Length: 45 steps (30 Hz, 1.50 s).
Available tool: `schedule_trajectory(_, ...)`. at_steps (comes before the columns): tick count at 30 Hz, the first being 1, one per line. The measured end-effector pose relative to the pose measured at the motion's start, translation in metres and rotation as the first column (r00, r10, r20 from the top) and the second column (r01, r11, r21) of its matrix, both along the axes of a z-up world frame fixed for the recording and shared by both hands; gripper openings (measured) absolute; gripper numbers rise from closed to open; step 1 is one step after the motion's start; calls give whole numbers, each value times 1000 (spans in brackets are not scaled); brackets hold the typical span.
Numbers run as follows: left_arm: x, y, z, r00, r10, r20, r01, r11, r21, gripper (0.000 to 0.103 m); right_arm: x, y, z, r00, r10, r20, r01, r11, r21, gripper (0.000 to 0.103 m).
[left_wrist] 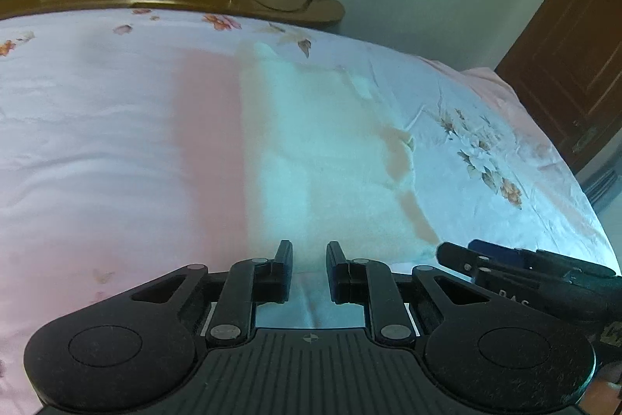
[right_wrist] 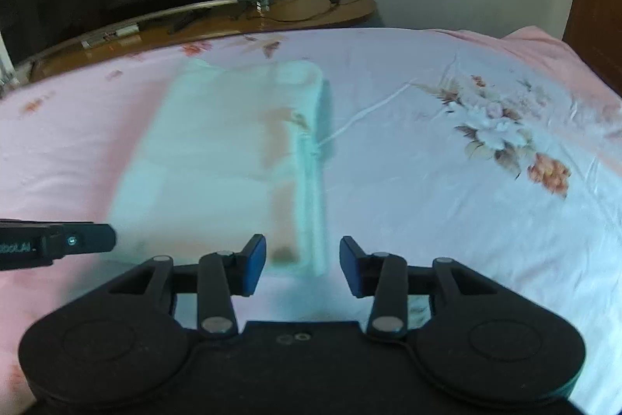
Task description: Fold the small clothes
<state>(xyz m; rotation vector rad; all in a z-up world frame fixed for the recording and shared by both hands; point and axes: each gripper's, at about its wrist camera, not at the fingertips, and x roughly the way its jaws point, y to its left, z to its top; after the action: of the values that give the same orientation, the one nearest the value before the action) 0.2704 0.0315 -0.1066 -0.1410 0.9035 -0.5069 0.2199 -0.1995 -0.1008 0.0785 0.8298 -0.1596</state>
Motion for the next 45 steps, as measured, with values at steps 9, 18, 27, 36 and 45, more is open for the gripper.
schedule_trajectory(9, 6, 18, -3, 1000, 31, 3, -31, 999, 26, 17, -2, -7, -18, 997, -69, -46, 75, 985, 153, 37)
schedule_trajectory(18, 38, -5, -9, 996, 84, -26, -84, 996, 26, 17, 25, -31, -27, 997, -67, -36, 74, 953, 294, 24)
schedule_trajectory(27, 46, -30, -22, 995, 79, -59, -77, 996, 46, 17, 29, -38, -27, 999, -16, -43, 28, 954, 299, 19)
schedule_trajectory(36, 45, -34, -20, 996, 83, -45, -80, 996, 49, 17, 16, -52, -27, 997, -47, -60, 64, 945, 320, 33)
schedule_trajectory(45, 45, -36, -21, 994, 93, -54, -91, 995, 47, 17, 38, -52, -35, 997, -55, -61, 74, 925, 372, 32)
